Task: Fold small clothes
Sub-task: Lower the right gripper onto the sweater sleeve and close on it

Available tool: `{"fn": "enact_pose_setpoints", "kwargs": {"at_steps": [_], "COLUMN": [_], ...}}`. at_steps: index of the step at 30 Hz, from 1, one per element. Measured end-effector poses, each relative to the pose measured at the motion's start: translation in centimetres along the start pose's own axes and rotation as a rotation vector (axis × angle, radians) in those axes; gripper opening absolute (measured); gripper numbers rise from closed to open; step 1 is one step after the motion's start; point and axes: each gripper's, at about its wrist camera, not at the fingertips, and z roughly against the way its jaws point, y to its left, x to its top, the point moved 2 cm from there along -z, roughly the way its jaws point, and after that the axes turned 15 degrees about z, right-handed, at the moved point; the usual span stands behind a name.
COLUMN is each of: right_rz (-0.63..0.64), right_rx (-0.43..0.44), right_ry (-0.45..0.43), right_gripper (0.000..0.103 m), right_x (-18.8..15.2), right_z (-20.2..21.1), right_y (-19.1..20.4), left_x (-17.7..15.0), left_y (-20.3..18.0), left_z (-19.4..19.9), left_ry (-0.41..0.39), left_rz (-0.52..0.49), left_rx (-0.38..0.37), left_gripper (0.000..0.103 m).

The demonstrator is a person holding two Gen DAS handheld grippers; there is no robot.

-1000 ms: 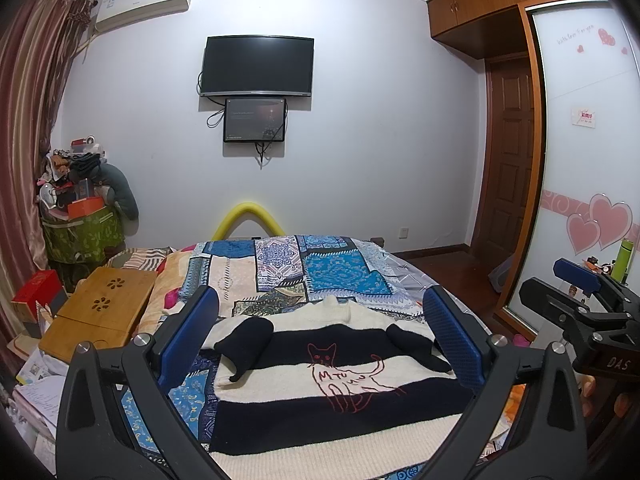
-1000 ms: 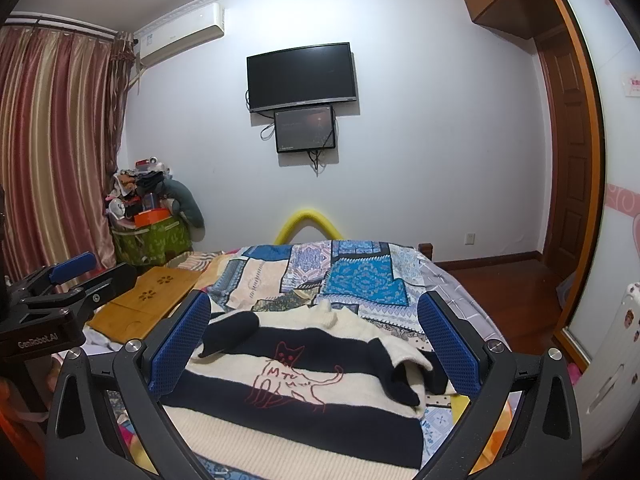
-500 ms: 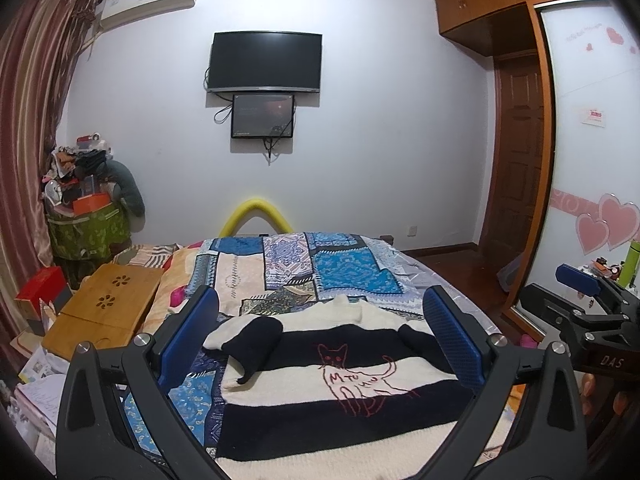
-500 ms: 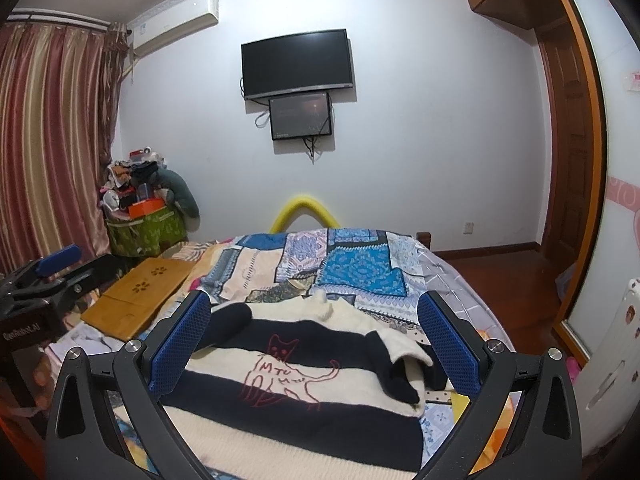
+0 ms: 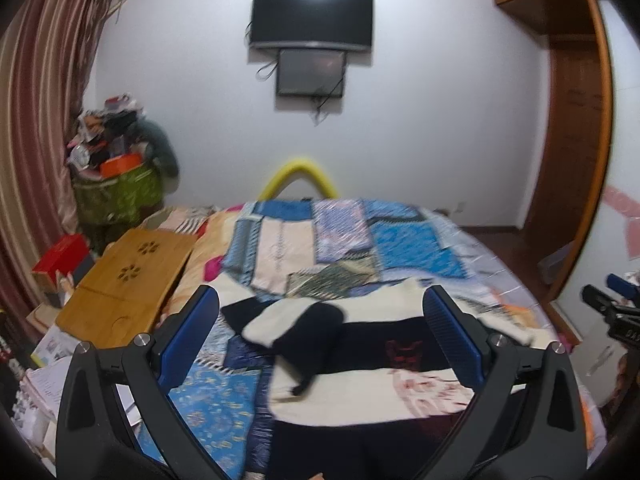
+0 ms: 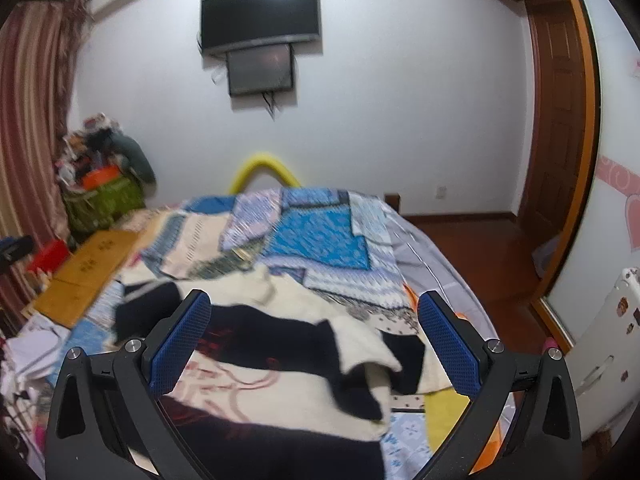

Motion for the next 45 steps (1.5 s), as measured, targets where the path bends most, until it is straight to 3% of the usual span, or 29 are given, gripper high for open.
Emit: {"fn": "enact_pose_setpoints", "kwargs": {"at_steps": [6,11,19,22,25,28,33,35,38,42,45], "right_rz": [0.000,-0.037,-0.079,-0.103,-0.116,-0.125,-0.121,-0.116,-0.093,-0.091,-0.103], "right_rx": [0.041,0.134,0.202,0.214,0.217,0.226,0.234,0.234,0.213,0.177,0.143], "right_ry": [0.161,0.299,0.402,0.416,0.418,0.411,0.399,0.385,0.361,0.335,0.329], "right_gripper": [0.103,0.103,0.098,0.091,0.078,0.064,0.032,0.026,0.021,0.017,0.016], "right_x": [-2.0,-4.2,-6.5,-7.1,-7.0,-6.8,-6.7,-6.6,-6.4,-6.1,-6.3], "right_z": [-4.9,-8.6,-12.4,-13.2,-14.3,-15.1,-15.7,-15.7,-15.4,-14.7,-14.3], "right_y": [-1.7,-2.7,-2.5,-2.7,-3.1,-3.3,-3.9,-4.2,-4.6,-5.9,-7.3], "left_x": [0.0,-0.6,-3.2,-4.3,-5.0,-5.3,-6.2,-6.8,-7.0,-6.8,-6.6], "left_y": [4.2,8.1,12.7,13.9,14.5,15.3,16.3,16.8,17.1,16.8,16.8], "left_z": [-6.6,-11.6,-19.6,-22.2,-24.2,-25.9,-28.9,-30.1,-30.8,-31.2,-31.2], "left_ry": [0.118,0.193,0.396,0.469,0.513,0.549,0.618,0.663,0.667,0.660,0.661], "left_rz": [0.027,0.081,0.184,0.219,0.241,0.275,0.369,0.441,0.502,0.492,0.470], "left_rx": [0.094,0.189,0.248,0.259,0.268,0.273,0.232,0.199,0.183,0.187,0.208], "left_gripper": [0.103,0.103,0.103,0.102,0.091,0.089,0.077,0.070,0.069,0.065,0.052]}}
